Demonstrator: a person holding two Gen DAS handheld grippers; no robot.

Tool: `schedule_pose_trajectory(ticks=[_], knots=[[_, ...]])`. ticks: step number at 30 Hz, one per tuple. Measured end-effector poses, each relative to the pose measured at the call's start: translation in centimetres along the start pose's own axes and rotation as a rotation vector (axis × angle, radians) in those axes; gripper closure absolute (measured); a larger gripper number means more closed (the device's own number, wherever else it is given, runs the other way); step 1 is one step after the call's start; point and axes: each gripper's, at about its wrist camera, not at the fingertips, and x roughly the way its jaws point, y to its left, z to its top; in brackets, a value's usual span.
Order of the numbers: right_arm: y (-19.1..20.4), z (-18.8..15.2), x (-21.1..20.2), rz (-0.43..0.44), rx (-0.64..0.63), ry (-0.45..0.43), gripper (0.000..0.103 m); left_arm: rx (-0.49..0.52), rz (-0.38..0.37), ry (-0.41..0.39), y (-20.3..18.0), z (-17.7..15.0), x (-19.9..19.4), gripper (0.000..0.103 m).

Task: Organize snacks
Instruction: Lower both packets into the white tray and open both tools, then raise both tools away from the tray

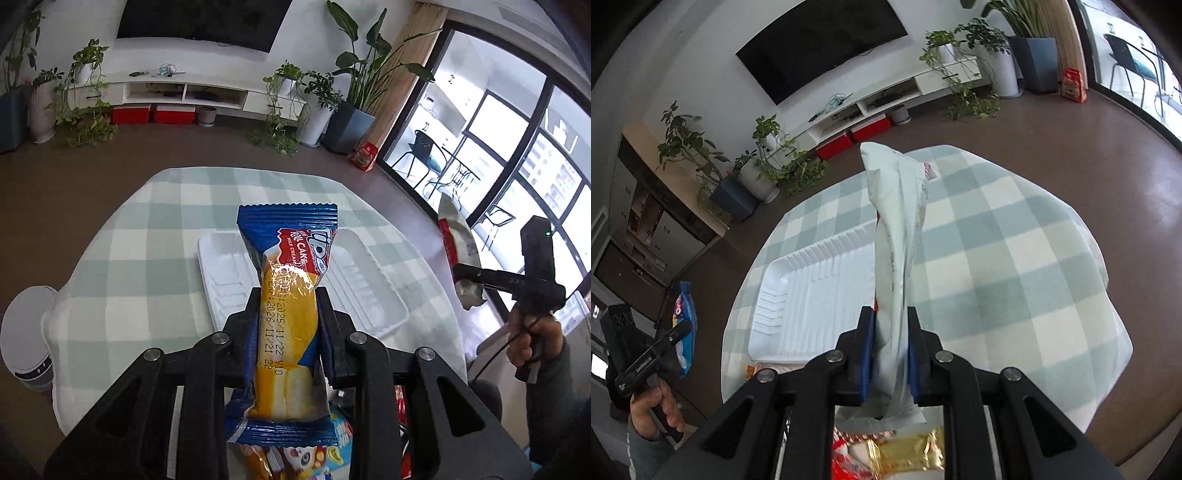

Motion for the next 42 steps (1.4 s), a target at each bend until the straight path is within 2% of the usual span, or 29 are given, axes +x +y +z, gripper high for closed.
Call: schedule_pose_trajectory(ticks=[5, 10, 14, 23, 33, 36, 37, 38, 42], knots=[[5.3, 2.2, 4.2, 0.007, -0.136, 0.059, 0.086, 0.002, 0.021, 0.063, -0.7, 1.4, 5.0, 0.078], [7.1, 2.6, 9.0, 0.001, -0.166, 0.143, 0.086, 0.007, 0.022, 0.125, -1.6, 0.8, 9.1, 0.078], [7.6, 2.2, 12.2, -0.017, -0.182, 0.207, 0.086, 0.001, 0.040, 0.172, -1.3, 0.5, 12.1, 0.078], [7.5, 1.3, 17.1, -0.075, -0.209, 0.272, 0.086, -0.003, 0.099, 0.246, -0.6, 0.2, 16.4, 0.078], [7.0, 0.7, 18.3, -0.109, -0.223, 0.286, 0.083, 0.005, 0.152, 0.286, -0.2, -0.7, 18.6, 0.076], [6.9, 0.6, 18.3, -0.114, -0.227, 0.281, 0.078, 0.004, 0.158, 0.283, -0.1, -0.8, 18.6, 0.066], [6.9, 0.5, 18.2, -0.116, -0.228, 0.276, 0.071, 0.006, 0.173, 0.282, -0.1, -0.7, 18.6, 0.050], [6.9, 0.5, 18.2, -0.119, -0.229, 0.273, 0.068, 0.005, 0.181, 0.273, -0.1, -0.7, 18.5, 0.044], [7.1, 0.6, 17.4, -0.107, -0.232, 0.260, 0.066, -0.010, 0.167, 0.223, -0.1, -0.1, 17.0, 0.044]])
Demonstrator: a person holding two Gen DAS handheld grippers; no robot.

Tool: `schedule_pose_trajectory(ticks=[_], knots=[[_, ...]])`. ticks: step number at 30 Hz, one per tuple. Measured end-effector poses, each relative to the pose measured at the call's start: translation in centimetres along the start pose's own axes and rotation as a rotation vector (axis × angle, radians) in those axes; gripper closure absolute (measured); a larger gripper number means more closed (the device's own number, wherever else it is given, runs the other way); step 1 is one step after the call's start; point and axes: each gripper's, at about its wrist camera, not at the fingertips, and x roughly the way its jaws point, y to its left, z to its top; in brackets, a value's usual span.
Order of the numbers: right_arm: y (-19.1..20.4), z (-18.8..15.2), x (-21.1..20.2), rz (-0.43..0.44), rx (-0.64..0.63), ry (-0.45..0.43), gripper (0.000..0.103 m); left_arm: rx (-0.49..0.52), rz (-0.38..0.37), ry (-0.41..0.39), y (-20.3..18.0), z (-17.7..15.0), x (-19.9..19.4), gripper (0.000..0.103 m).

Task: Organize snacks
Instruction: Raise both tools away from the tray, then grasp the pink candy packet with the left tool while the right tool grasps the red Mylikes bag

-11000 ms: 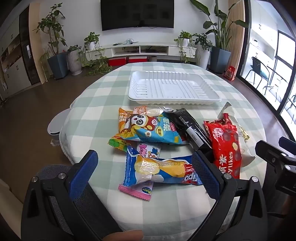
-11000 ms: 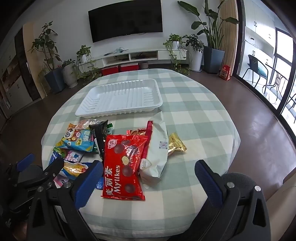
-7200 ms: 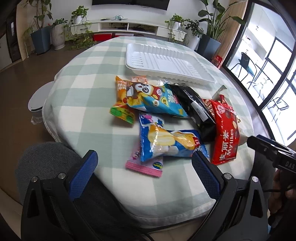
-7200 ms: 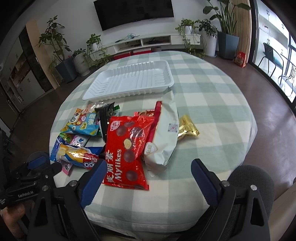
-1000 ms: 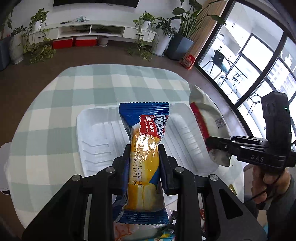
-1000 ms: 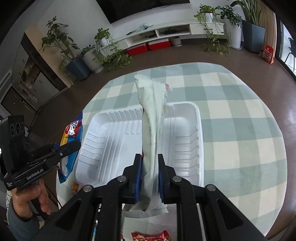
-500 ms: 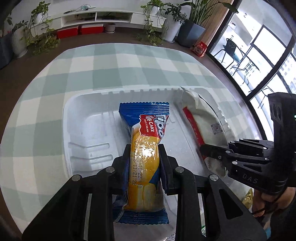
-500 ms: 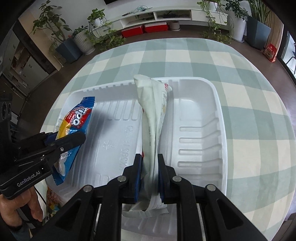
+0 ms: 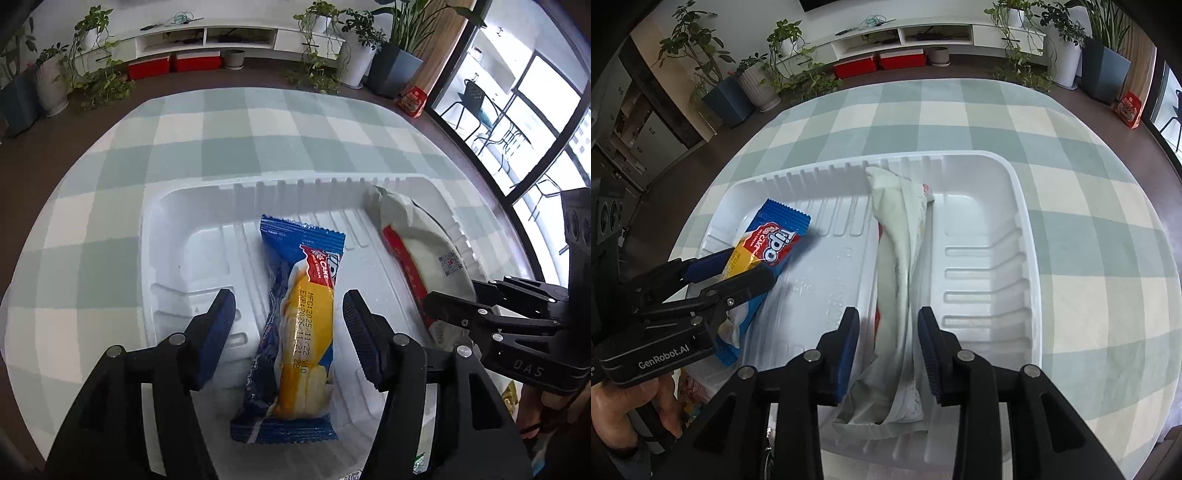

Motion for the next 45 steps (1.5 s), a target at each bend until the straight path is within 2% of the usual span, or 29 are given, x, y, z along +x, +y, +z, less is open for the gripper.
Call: schedule_pose_trajectory(ticks=[3, 7, 9, 11, 14, 17, 19, 21, 25, 27, 32, 36, 38, 39, 40, 41, 43, 45], knots=[[-0.1, 0.1, -1.1, 0.010, -0.003, -0.028, 0.062, 0.011, -0.001, -0.032, -0.3, 0.3, -1.5, 0.044], [-0.4, 0.2, -3.1, 0.027, 0.011, -0.068, 0.053, 0.027, -0.007, -0.087, -0.6, 0.3, -4.4, 0.037], [-0.7, 0.1, -4.3, 0.041, 0.013, -0.097, 0.045, 0.038, -0.017, -0.131, -1.0, 0.1, -6.4, 0.031], [-1.3, -0.1, -6.0, 0.046, 0.019, -0.140, 0.034, 0.056, -0.036, -0.180, -1.4, -0.4, -8.6, 0.018], [-2.4, -0.5, -8.8, 0.057, 0.051, -0.208, 0.027, 0.090, -0.053, -0.265, -2.2, -1.7, -12.1, 0.000], [-3.9, -1.7, -12.0, 0.083, 0.094, -0.292, 0.017, 0.114, -0.069, -0.340, -3.0, -3.4, -15.4, 0.000], [-4.7, -2.8, -14.0, 0.080, 0.113, -0.351, 0.012, 0.110, -0.083, -0.431, -3.1, -4.4, -17.7, 0.000], [-5.1, -4.1, -15.5, 0.066, 0.124, -0.399, 0.011, 0.104, -0.091, -0.536, -3.1, -5.3, -20.2, 0.000], [-5.7, -7.1, -17.8, 0.057, 0.132, -0.474, 0.011, 0.077, -0.092, -0.678, -2.9, -6.4, -24.0, 0.000], [-5.9, -8.6, -18.4, 0.025, 0.126, -0.513, 0.011, 0.055, -0.103, -0.747, -2.6, -6.8, -25.3, 0.000], [-7.2, -10.4, -18.8, -0.084, 0.162, -0.619, 0.011, 0.061, -0.063, -0.810, -3.1, -7.7, -26.9, 0.000], [-8.3, -11.2, -19.9, -0.227, 0.177, -0.741, 0.011, 0.095, -0.021, -0.890, -3.6, -9.2, -30.1, 0.000], [-8.8, -11.4, -20.5, -0.340, 0.184, -0.781, 0.010, 0.113, 0.016, -0.887, -3.8, -10.1, -31.6, 0.000], [-9.1, -11.5, -20.8, -0.400, 0.191, -0.789, 0.009, 0.120, 0.033, -0.859, -3.8, -10.5, -32.2, 0.000], [-9.4, -11.6, -21.1, -0.442, 0.200, -0.790, 0.009, 0.130, 0.053, -0.796, -3.7, -11.1, -32.4, 0.000], [-9.6, -11.8, -21.5, -0.450, 0.207, -0.777, 0.009, 0.131, 0.072, -0.737, -3.6, -11.7, -32.3, 0.000], [-9.9, -12.5, -22.4, -0.357, 0.201, -0.735, 0.008, 0.118, 0.090, -0.613, -3.0, -13.5, -31.7, 0.000], [-9.4, -14.1, -22.9, -0.324, 0.184, -0.705, 0.006, 0.101, 0.071, -0.486, -2.4, -15.9, -30.7, 0.000]])
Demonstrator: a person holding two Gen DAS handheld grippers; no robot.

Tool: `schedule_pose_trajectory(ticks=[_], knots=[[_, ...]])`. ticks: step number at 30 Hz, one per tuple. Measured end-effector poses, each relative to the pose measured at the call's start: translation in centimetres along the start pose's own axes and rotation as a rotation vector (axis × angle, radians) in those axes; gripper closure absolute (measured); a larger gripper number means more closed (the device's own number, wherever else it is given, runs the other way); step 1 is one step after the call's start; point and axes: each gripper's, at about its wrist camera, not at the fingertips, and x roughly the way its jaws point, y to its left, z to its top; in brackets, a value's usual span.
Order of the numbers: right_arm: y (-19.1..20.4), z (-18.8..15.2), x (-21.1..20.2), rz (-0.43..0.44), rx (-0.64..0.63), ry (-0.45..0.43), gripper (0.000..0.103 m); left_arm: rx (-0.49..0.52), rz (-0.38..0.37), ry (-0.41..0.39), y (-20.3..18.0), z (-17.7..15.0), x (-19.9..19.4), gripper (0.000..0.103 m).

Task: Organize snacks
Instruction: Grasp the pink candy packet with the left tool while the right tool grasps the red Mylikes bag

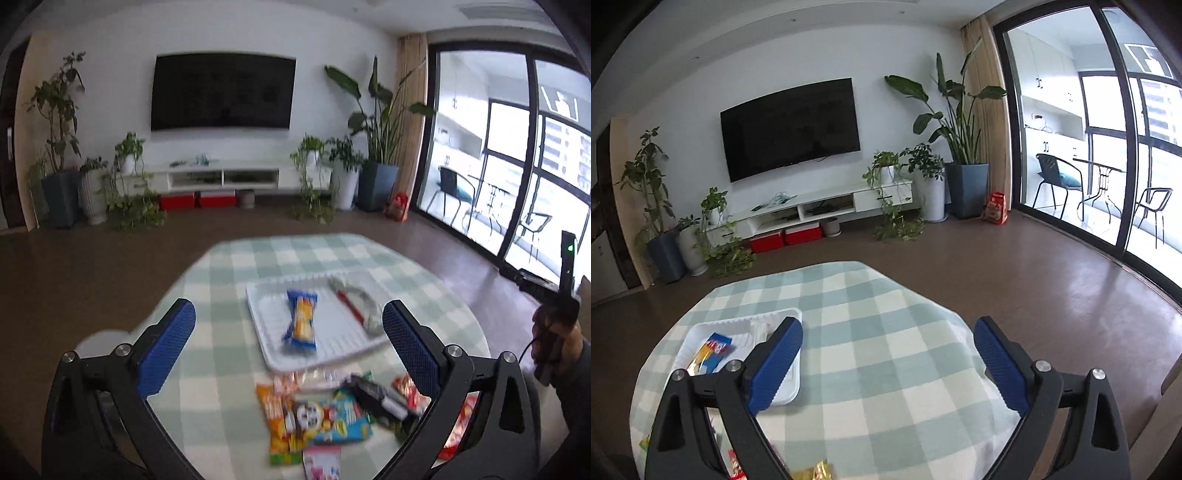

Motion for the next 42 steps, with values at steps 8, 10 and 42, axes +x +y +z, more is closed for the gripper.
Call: schedule_pose_trajectory(ticks=[8, 10, 42], knots=[[1.8, -9.3, -5.1, 0.199, 0.062, 0.258, 0.002, 0.000, 0.046, 0.364, -1.2, -10.2, 0.9, 0.000], [2.7, -11.6, -5.5, 0.219, 0.081, 0.335, 0.002, 0.057, 0.060, 0.412, -2.0, -12.1, 2.0, 0.000], [7.0, -17.2, -5.5, 0.290, 0.088, 0.587, 0.002, 0.095, -0.088, 0.596, -3.7, -16.9, 8.4, 0.077]])
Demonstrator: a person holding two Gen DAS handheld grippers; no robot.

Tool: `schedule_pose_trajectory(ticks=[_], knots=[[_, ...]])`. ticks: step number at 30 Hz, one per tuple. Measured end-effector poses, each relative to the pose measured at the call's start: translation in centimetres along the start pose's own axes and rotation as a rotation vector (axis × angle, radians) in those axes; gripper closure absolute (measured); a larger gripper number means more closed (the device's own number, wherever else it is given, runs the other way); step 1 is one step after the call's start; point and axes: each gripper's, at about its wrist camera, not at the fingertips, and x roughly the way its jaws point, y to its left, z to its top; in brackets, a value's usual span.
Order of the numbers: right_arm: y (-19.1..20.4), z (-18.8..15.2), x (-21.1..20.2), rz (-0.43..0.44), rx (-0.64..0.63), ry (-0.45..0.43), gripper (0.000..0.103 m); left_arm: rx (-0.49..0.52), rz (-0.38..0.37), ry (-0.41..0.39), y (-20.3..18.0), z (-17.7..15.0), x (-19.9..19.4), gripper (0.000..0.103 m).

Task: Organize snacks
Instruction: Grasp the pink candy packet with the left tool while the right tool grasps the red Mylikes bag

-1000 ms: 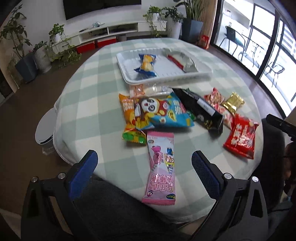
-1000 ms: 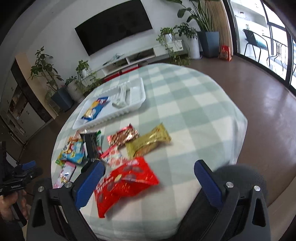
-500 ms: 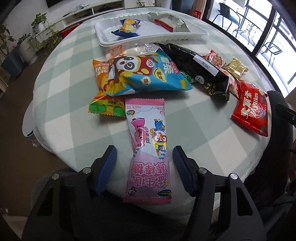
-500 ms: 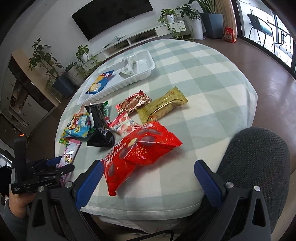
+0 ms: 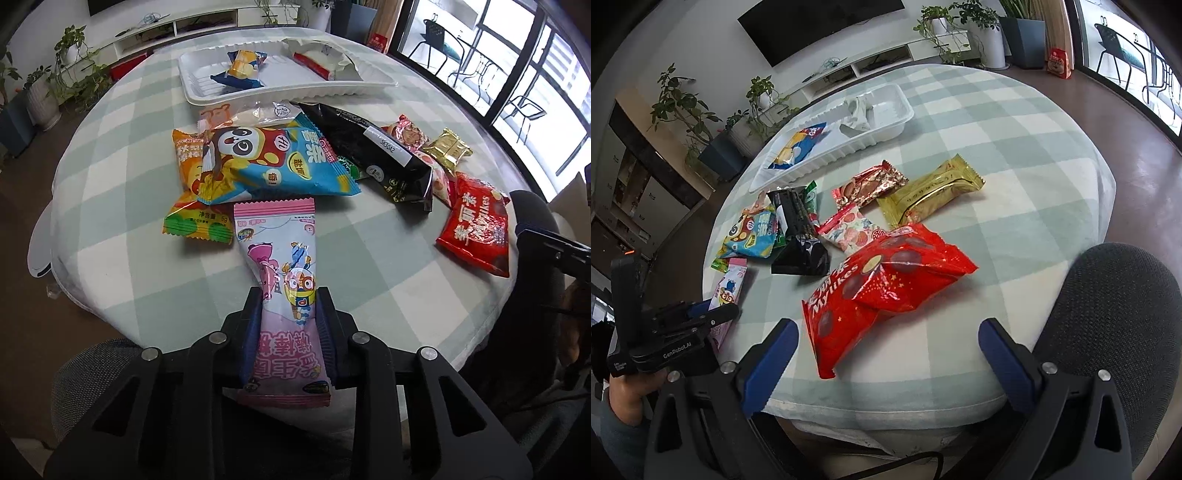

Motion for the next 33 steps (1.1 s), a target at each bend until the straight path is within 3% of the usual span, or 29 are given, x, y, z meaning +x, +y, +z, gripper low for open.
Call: schedule_pose_trajectory(ticks=[8, 18, 20, 22, 27, 30, 32, 33], knots=[[0.5, 0.2, 1.8, 0.110, 0.122, 0.113, 0.002, -0.038, -0.088, -0.038, -0.6, -0.3, -0.6, 0.077], [1.3, 2.9, 4.4, -0.001, 0.059, 0.085, 0.009, -0.058, -0.122, -0.044, -0.9, -0.7, 0.0, 0.077], [1.5, 3.4, 4.8, -0.036, 0.015, 0.081, 0.016, -0.062, -0.124, -0.047, -0.8, -0.8, 0.0, 0.077], [1.8, 3.6, 5.0, -0.063, -0.021, 0.091, 0.017, -0.065, -0.126, -0.048, -0.7, -0.8, 0.1, 0.077], [2.9, 2.8, 4.9, -0.059, -0.083, 0.110, 0.024, -0.068, -0.125, -0.055, -0.9, -0.9, 0.2, 0.077], [3.4, 2.4, 5.0, -0.071, -0.130, 0.091, 0.037, -0.066, -0.129, -0.057, -0.9, -1.0, 0.2, 0.077], [3.1, 2.6, 4.9, -0.032, -0.109, 0.103, 0.053, -0.063, -0.133, -0.057, -0.9, -1.2, 0.1, 0.077], [2.8, 2.7, 4.8, -0.018, -0.096, 0.108, 0.054, -0.063, -0.135, -0.058, -0.9, -1.2, 0.1, 0.077]])
